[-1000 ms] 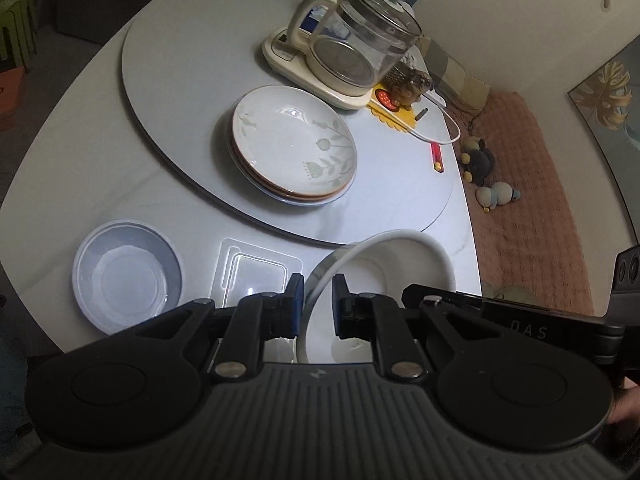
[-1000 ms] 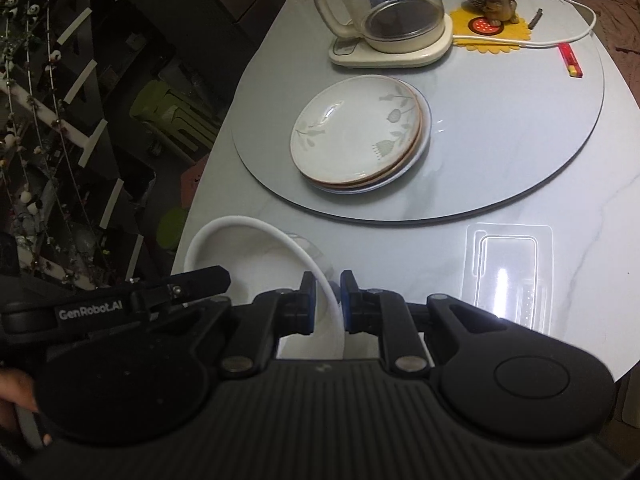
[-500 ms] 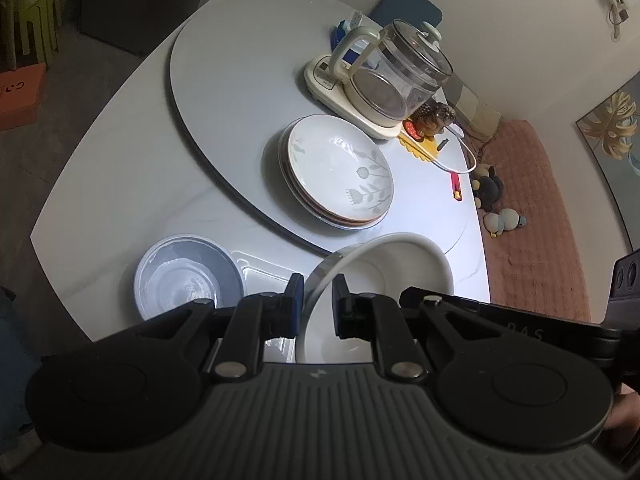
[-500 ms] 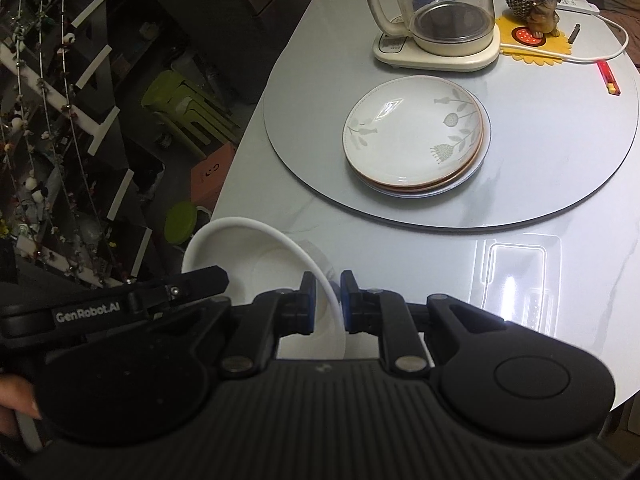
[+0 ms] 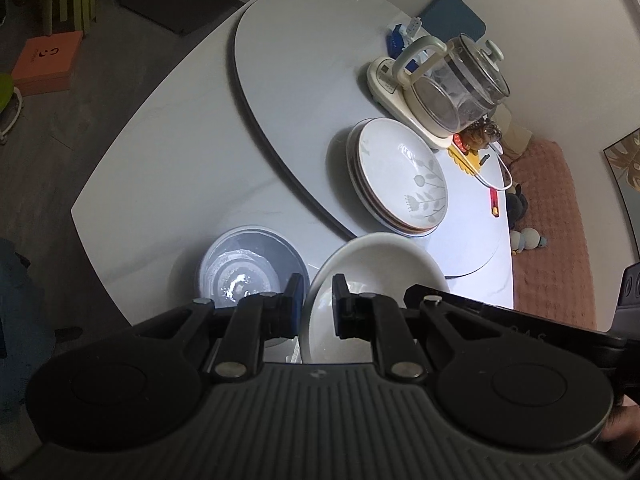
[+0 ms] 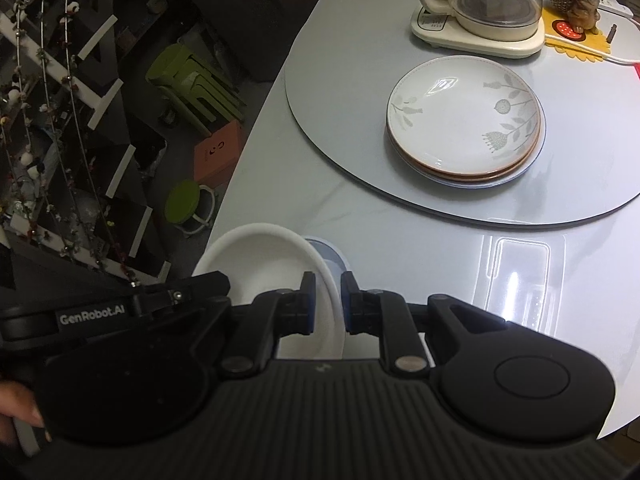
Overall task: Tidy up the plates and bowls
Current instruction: 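Carry the bowl with both tools over the bowl stack, then lower the bowl onto the bowl stack and open both tools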
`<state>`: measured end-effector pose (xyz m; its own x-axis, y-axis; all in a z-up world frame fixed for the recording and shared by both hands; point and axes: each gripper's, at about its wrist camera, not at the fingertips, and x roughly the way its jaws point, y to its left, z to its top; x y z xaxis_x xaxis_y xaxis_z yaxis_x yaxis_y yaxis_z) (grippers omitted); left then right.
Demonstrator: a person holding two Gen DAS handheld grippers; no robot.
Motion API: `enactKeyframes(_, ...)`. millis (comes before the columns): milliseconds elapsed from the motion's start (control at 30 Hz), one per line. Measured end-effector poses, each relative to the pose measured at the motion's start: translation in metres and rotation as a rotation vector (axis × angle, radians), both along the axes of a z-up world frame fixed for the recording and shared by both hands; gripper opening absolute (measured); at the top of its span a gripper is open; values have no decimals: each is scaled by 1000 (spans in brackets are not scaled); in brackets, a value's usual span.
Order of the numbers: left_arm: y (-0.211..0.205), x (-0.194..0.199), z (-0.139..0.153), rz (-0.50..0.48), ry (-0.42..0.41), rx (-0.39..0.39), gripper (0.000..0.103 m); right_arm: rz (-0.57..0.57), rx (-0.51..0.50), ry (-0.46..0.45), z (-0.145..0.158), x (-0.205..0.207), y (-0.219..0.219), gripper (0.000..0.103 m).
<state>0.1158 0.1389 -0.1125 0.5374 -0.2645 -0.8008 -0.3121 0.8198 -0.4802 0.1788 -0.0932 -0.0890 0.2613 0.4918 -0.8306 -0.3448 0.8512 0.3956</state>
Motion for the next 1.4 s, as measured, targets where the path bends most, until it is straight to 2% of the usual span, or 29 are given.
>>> enactKeyframes(200, 16, 9, -18, -16, 18, 5, 16, -13, -3, 28, -18, 3, 16, 17)
enactKeyframes(533, 41, 39, -62, -60, 43, 38, 16, -42, -27, 20, -58, 14, 47, 17)
enactKeyframes(833, 47, 58, -93, -120, 69, 39, 17, -99, -33, 60, -89, 17, 52, 18)
enactKeyframes(1067, 50, 66, -89, -141, 63, 36, 17, -125, -30, 82, -90, 21, 51, 18)
enactKeyframes(1133, 51, 67, -86, -136, 68, 37, 28, -128, -20, 74, -86, 20, 50, 18)
enactKeyframes(1200, 49, 64, -81, -135, 63, 43, 33, -129, -25, 71, -82, 20, 48, 20)
enactKeyframes(1400, 43, 52, -53, -142, 33, 64, 33, -151, -10, 79, -68, 16, 41, 21)
